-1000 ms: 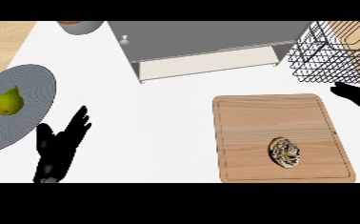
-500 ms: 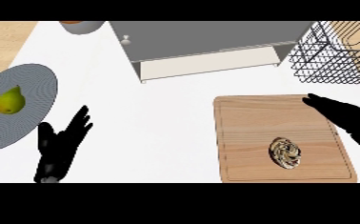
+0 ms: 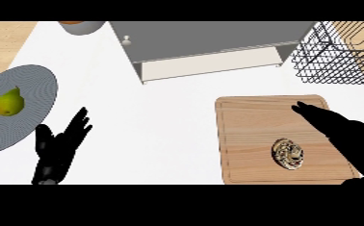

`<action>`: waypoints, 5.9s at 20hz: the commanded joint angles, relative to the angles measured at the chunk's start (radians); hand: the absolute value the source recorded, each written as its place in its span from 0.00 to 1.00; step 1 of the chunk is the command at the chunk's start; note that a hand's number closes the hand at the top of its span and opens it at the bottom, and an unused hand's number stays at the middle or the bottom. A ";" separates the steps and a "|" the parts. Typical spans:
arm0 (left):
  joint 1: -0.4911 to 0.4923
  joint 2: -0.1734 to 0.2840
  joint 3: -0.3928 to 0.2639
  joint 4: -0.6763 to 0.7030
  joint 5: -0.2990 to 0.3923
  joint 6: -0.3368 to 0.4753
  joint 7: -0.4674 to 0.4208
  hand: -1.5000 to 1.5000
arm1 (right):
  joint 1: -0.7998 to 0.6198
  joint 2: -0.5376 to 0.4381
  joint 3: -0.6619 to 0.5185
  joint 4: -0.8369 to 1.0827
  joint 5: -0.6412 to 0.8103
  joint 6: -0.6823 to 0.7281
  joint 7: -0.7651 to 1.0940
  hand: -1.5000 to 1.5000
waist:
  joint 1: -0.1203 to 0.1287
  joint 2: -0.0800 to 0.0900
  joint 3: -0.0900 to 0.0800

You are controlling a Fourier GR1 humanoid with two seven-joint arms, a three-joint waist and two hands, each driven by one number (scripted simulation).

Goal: Pick the cupcake from the cutting board and place it in the basket

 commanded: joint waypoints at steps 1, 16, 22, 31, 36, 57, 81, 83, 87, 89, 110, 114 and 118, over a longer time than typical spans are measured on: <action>0.048 -0.019 -0.014 0.022 -0.008 0.010 0.062 0.50 | 0.052 0.028 0.035 0.013 0.108 -0.043 -0.062 0.00 | -0.002 0.007 -0.009; 0.072 -0.056 -0.017 0.027 -0.066 0.001 0.026 0.50 | -0.028 0.137 0.069 0.214 0.239 -0.079 -0.159 0.00 | 0.007 0.008 -0.009; 0.003 -0.071 0.010 0.138 -0.066 -0.016 0.003 0.50 | -0.032 0.135 0.096 0.250 0.281 -0.023 -0.134 0.00 | -0.003 0.010 -0.010; 0.090 -0.024 0.054 0.038 -0.047 -0.065 0.014 0.50 | 0.029 0.207 0.144 0.358 0.393 -0.152 -0.234 0.00 | 0.004 0.008 -0.009; 0.047 -0.071 0.023 0.050 -0.077 -0.047 0.040 0.50 | -0.011 0.243 0.140 0.368 0.421 -0.145 -0.219 0.00 | 0.002 0.008 -0.010; 0.005 -0.055 0.089 0.075 -0.073 -0.090 0.062 0.50 | -0.081 0.356 0.198 0.470 0.660 -0.296 -0.240 1.00 | 0.003 0.009 -0.010; 0.105 -0.097 0.049 -0.054 -0.105 -0.065 0.090 0.50 | -0.559 0.502 -0.458 0.010 0.189 -0.280 0.246 1.00 | -0.003 0.002 -0.010; 0.068 -0.076 0.077 0.026 -0.101 -0.087 0.065 0.50 | -0.672 0.447 -0.522 0.039 0.139 -0.238 0.330 1.00 | -0.008 0.004 -0.012; 0.054 -0.088 0.087 0.041 -0.092 -0.098 0.037 0.50 | -0.776 0.362 -0.572 0.239 0.147 -0.277 0.286 1.00 | 0.009 0.010 -0.011; 0.064 -0.056 0.115 0.072 -0.071 -0.136 0.021 0.50 | -0.778 0.301 -0.648 0.313 0.081 -0.246 0.236 1.00 | 0.007 0.011 -0.011; 0.054 -0.097 0.093 0.043 -0.125 -0.112 0.046 0.50 | -0.889 0.148 -0.703 1.101 0.123 -0.449 -0.249 1.00 | 0.019 0.014 -0.009; 0.020 -0.133 0.078 0.045 -0.131 -0.088 0.060 0.50 | -0.910 0.129 -0.772 1.257 0.066 -0.474 -0.351 1.00 | 0.022 0.019 -0.009; 0.025 -0.085 0.109 0.050 -0.109 -0.141 0.056 0.50 | -0.951 0.111 -0.763 1.381 0.082 -0.510 -0.414 1.00 | 0.031 0.020 -0.009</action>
